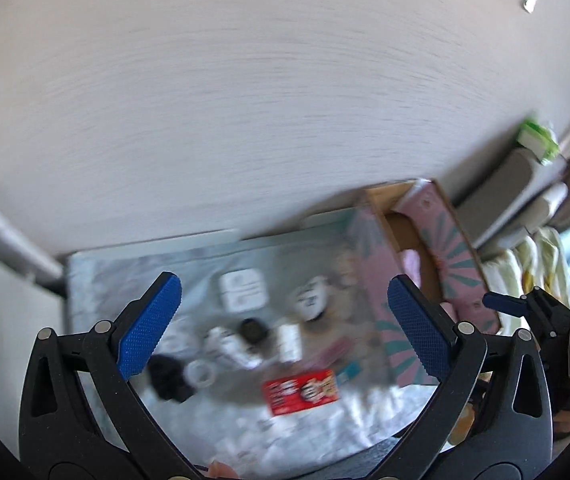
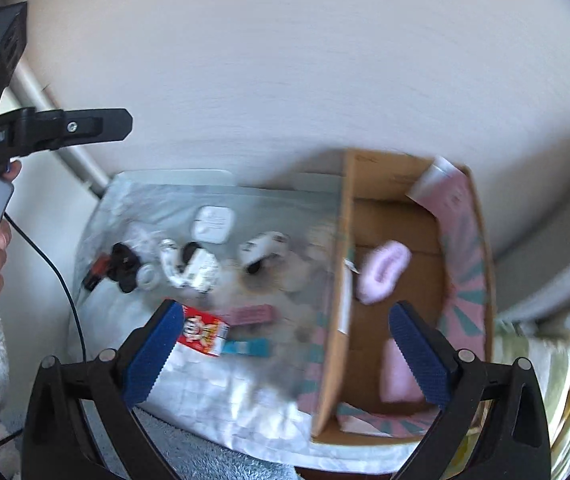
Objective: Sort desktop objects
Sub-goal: 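Move both tools back over the table toward the remaining objects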
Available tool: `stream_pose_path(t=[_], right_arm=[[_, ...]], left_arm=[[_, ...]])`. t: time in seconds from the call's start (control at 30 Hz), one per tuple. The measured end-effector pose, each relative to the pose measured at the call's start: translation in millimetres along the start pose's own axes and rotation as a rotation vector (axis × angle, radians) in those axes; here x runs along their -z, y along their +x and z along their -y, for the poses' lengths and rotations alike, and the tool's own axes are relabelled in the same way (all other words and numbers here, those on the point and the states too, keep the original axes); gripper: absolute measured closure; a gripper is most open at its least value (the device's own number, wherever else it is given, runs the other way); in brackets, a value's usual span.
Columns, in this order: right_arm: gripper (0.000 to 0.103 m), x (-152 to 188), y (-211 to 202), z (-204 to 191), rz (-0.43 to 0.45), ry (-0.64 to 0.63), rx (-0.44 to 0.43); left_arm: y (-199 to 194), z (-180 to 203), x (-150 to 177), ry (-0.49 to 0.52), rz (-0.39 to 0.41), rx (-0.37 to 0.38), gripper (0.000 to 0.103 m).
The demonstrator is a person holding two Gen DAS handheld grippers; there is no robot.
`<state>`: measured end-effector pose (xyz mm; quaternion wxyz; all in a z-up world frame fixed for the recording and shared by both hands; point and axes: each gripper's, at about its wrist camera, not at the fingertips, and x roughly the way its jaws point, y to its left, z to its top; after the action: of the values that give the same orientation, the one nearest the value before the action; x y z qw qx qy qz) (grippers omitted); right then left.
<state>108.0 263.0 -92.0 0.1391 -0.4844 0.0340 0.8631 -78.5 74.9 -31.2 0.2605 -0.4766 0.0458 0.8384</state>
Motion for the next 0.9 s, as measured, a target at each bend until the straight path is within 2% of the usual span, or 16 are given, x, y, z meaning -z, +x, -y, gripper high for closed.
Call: stream_pose_path(t=[0.2,0.37,0.5,0.7,0.9], right_arm=[[0.001,-5,17,-40,-0.016,-0.112,-0.039],[0.001,-4,30,-62,-0.044,-0.167,-0.075],[0.001,-2,44,-77,-0.071,-0.169,-0.090],[0.001,3,66,-90,-0.113,-0.185,-0.108],[0.001,10,85,-101,-0.137,-0.241,-0.097]], left_arm=[[-23,-58,26,-0.110,0.034,-0.091,0.000],[-33,-99,49,-0.206,0.034,-0.111,0.000],[-32,-118,68,-0.246,0.016,-0.146,0.000],[-19,-132,98,-0.237,-0.015,-0.182,0.000],[14,-128,117,-0.203,-0.050,-0.172,0.002]])
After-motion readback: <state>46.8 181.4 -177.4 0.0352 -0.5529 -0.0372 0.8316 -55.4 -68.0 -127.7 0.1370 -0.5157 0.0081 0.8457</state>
